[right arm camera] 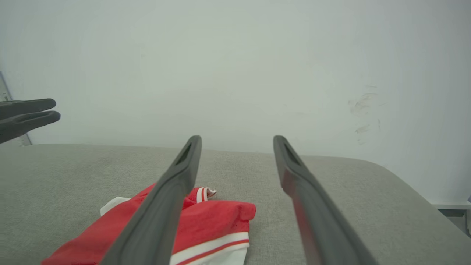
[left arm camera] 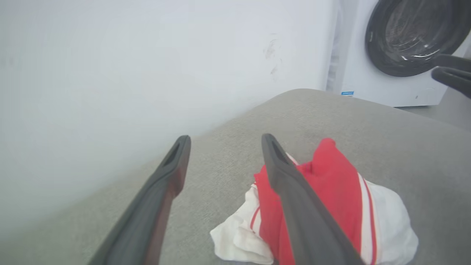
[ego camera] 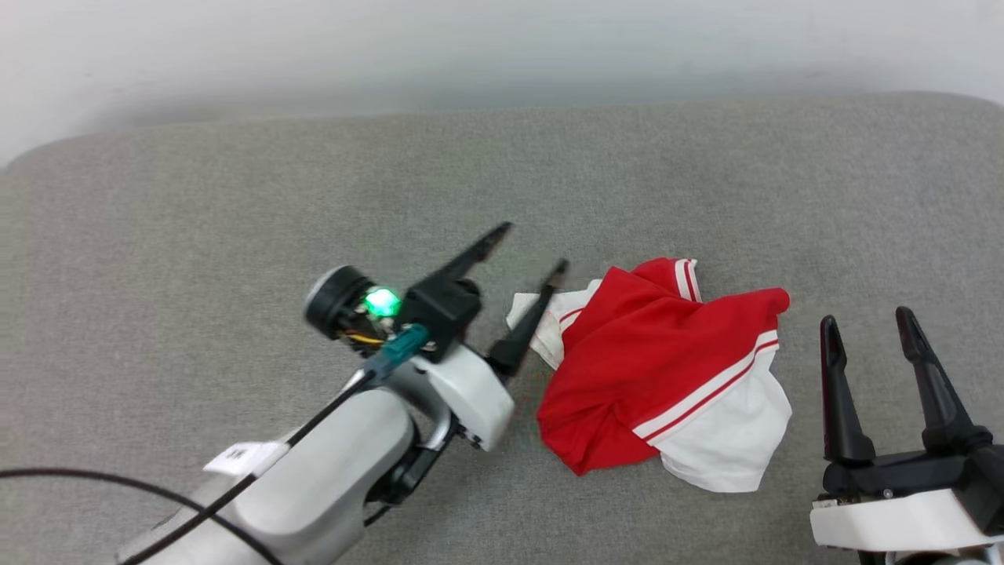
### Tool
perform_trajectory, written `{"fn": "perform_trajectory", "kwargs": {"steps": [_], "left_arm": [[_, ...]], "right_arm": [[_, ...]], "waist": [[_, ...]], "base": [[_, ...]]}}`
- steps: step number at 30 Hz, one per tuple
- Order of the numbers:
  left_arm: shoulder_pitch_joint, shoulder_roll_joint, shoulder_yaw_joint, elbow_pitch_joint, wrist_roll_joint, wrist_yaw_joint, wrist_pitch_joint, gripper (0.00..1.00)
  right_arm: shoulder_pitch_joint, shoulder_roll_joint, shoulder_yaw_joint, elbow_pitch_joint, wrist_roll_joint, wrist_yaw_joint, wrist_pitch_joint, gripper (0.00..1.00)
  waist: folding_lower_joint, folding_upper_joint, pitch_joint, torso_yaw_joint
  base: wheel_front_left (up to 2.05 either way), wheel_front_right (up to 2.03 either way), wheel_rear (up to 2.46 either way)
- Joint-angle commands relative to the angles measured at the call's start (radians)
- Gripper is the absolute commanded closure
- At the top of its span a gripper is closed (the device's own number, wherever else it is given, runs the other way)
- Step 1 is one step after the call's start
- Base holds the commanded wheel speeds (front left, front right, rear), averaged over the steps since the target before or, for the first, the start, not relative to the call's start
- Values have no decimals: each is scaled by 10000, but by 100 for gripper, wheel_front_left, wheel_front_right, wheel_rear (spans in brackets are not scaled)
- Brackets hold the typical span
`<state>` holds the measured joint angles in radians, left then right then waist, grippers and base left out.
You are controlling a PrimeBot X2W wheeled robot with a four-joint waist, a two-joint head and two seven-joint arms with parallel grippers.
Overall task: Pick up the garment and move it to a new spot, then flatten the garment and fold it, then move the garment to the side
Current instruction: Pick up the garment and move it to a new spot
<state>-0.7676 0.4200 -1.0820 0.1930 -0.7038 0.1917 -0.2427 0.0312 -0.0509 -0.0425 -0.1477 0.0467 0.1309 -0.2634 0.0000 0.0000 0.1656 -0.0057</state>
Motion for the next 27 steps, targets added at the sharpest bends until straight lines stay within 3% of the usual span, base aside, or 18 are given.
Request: {"fn": "perform_trajectory", "kwargs": {"steps": [1, 8, 13, 19, 27], "left_arm": [[209, 99, 187, -51, 130, 249, -103, 0], [2013, 452, 2226, -917, 1327, 1902, -230, 0], [3654, 294, 3747, -1519, 2425, 2566, -227, 0], [5483, -157, 5500, -1996, 3492, 2841, -229, 0], [7093, -1092, 7146, -2209, 4560, 2301, -230, 0]], "right_arm": [[164, 10, 5, 50, -76, -5, -20, 0], [377, 12, -44, 160, -22, -3, -20, 0], [496, 12, -56, 234, 18, -3, -20, 0], [572, 12, -81, 338, 218, -3, -19, 0], [752, 12, -77, 558, 622, -3, -20, 0]], "waist": [[0, 0, -156, 124], [0, 0, -449, 274], [0, 0, -560, 320], [0, 0, -659, 317], [0, 0, -814, 345]], "base": [[0, 0, 0], [0, 0, 0], [0, 0, 0], [0, 0, 0], [0, 0, 0]]}}
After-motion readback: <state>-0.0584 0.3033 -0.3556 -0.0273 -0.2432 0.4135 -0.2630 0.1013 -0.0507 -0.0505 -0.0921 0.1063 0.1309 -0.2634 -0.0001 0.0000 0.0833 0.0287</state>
